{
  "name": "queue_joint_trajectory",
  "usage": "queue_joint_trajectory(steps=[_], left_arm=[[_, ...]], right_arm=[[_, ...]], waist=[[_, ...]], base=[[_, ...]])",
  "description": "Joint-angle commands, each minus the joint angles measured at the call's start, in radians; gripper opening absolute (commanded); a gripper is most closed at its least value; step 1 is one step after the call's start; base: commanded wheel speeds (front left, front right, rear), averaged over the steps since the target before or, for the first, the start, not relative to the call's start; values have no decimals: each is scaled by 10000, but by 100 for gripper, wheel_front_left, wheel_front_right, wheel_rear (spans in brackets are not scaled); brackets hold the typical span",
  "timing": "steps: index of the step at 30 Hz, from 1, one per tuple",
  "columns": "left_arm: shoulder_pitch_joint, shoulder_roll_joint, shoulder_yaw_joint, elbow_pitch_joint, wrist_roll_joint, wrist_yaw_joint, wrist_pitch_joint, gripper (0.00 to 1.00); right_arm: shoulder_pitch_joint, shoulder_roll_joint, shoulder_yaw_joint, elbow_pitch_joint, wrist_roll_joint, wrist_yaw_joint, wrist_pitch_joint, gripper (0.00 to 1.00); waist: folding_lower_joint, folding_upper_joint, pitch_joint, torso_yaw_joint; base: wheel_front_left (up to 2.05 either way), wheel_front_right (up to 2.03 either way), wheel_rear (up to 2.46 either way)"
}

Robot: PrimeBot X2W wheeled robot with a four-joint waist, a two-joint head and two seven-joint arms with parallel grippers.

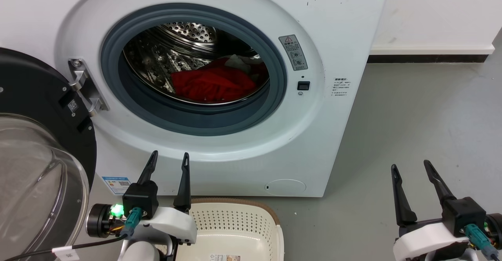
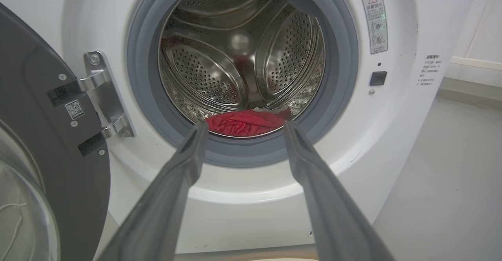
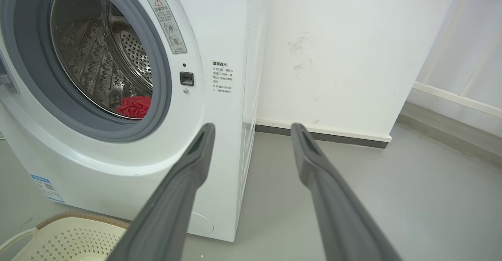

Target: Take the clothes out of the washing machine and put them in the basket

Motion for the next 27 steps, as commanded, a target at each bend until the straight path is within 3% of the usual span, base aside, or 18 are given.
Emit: queue_joint_trajectory(steps=[1,27], left_arm=[[-88,-51,34,70,127,-43,-72,100],[-334,-167,311,612,129,-240,-83,100]], right_arm=[[135,9,26,-50,-211,-6,-78,100],[70,9,127,67,-70,-7,-36,100]], waist=[[0,0,-4,6],[0,0,-1,1]], base=[[0,0,0],[0,0,0]])
